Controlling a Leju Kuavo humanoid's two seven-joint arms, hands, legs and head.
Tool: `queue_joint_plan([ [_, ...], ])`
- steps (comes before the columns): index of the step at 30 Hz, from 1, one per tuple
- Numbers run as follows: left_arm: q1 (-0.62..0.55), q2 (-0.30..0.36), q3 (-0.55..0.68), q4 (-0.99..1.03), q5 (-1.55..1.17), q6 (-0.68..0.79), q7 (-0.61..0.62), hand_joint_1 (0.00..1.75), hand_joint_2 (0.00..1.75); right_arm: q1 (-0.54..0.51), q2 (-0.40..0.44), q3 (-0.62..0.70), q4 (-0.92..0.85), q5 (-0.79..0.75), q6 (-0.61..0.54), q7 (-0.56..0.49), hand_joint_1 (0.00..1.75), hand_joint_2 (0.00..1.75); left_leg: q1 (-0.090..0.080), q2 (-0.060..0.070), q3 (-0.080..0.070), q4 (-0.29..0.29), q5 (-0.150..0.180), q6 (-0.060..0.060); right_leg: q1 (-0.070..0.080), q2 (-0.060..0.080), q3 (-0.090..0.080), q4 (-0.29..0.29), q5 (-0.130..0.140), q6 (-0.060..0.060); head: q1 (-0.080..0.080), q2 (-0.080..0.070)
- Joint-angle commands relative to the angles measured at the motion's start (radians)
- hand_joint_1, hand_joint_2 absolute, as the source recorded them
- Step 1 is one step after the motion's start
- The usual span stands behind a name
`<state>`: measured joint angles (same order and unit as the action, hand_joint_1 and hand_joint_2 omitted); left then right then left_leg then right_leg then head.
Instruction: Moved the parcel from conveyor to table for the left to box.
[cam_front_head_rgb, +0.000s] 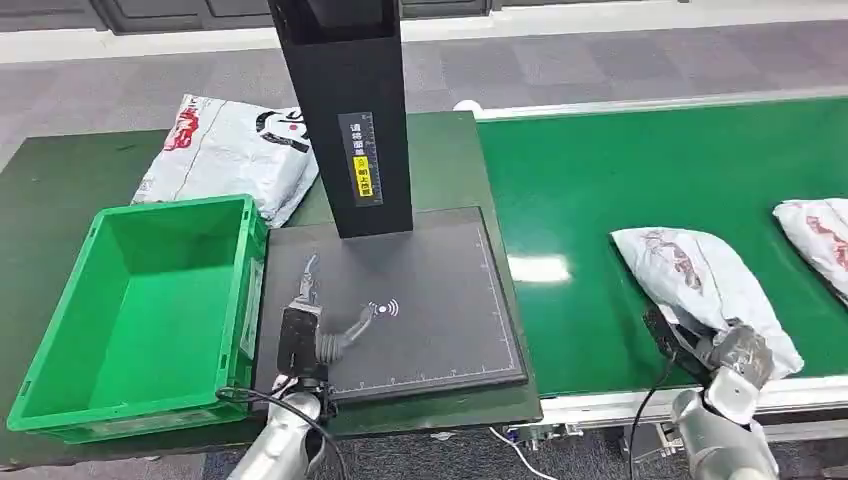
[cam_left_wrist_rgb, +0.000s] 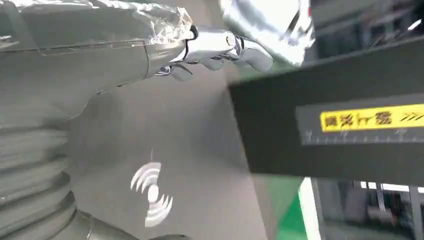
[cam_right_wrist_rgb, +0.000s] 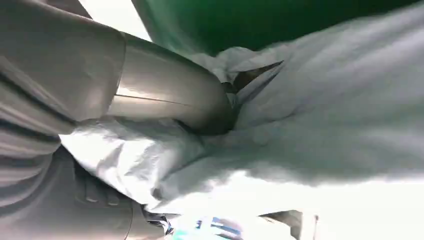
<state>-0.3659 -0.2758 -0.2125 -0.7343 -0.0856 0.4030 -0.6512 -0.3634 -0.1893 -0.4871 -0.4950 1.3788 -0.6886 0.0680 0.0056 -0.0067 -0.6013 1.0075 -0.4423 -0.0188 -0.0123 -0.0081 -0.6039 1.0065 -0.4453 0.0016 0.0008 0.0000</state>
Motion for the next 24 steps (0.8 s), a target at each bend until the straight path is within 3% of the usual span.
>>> queue_joint_plan([
  [1,-0.059,0.060,0.031,0.012,-0.053,0.018,0.021,0.00,1.75,0.065,0.112,-0.002,-0.347,-0.087,-0.010,-0.139,1.75,1.75,0.000,0.004,0.002,-0.001,-0.001,0.000,0.000,0.004,0.000,0.000,0.000,-0.001,0.000,0.000],
  [5,-0.094,0.091,0.066,0.025,-0.068,-0.013,0.028,0.00,1.75,0.102,0.198,-0.033,-0.588,-0.251,-0.010,-0.381,1.75,1.75,0.000,0.004,0.003,-0.001,-0.001,0.000,0.000,0.004,0.000,-0.001,0.000,-0.001,0.000,0.000],
  [6,-0.105,0.101,0.077,0.030,-0.065,-0.025,0.030,0.00,1.75,0.105,0.207,-0.011,-0.618,-0.278,-0.010,-0.394,1.75,1.75,0.000,0.005,0.001,0.000,0.000,0.000,0.000,0.005,-0.002,0.001,0.001,-0.001,0.000,0.000],
  [9,-0.132,0.114,0.117,0.051,-0.075,-0.022,0.017,0.00,1.75,0.142,0.196,0.163,-0.757,-0.361,-0.010,-0.359,1.75,1.75,0.000,0.009,0.002,-0.001,-0.001,-0.001,0.000,0.009,-0.001,0.001,0.001,-0.002,0.000,0.000],
  [14,-0.158,0.116,0.115,0.072,-0.078,-0.036,0.007,0.00,1.75,0.159,0.211,0.389,-0.872,-0.347,-0.010,-0.332,1.75,1.75,-0.001,0.007,0.000,0.000,0.000,-0.001,0.000,0.008,-0.004,0.002,0.001,-0.001,0.000,0.000],
  [18,-0.158,0.116,0.115,0.072,-0.078,-0.036,0.007,0.00,1.75,0.159,0.211,0.389,-0.872,-0.347,-0.010,-0.332,1.75,1.75,0.000,0.010,0.003,-0.001,0.000,-0.002,0.001,0.010,-0.002,0.001,0.001,-0.001,0.000,0.000],
  [20,-0.166,0.108,0.107,0.081,-0.079,-0.037,0.009,0.00,1.75,0.160,0.207,0.456,-0.864,-0.341,-0.010,-0.351,1.75,1.75,0.000,0.005,0.002,-0.001,0.001,-0.002,0.001,0.006,-0.002,0.001,0.001,-0.001,0.000,0.000],
  [24,-0.195,0.086,0.081,0.106,-0.081,-0.041,0.022,0.00,1.75,0.122,0.282,0.566,-0.865,-0.218,-0.010,-0.333,1.75,1.75,0.000,0.004,0.001,0.000,0.001,-0.002,0.001,0.006,-0.002,0.001,0.001,-0.001,0.000,0.000],
])
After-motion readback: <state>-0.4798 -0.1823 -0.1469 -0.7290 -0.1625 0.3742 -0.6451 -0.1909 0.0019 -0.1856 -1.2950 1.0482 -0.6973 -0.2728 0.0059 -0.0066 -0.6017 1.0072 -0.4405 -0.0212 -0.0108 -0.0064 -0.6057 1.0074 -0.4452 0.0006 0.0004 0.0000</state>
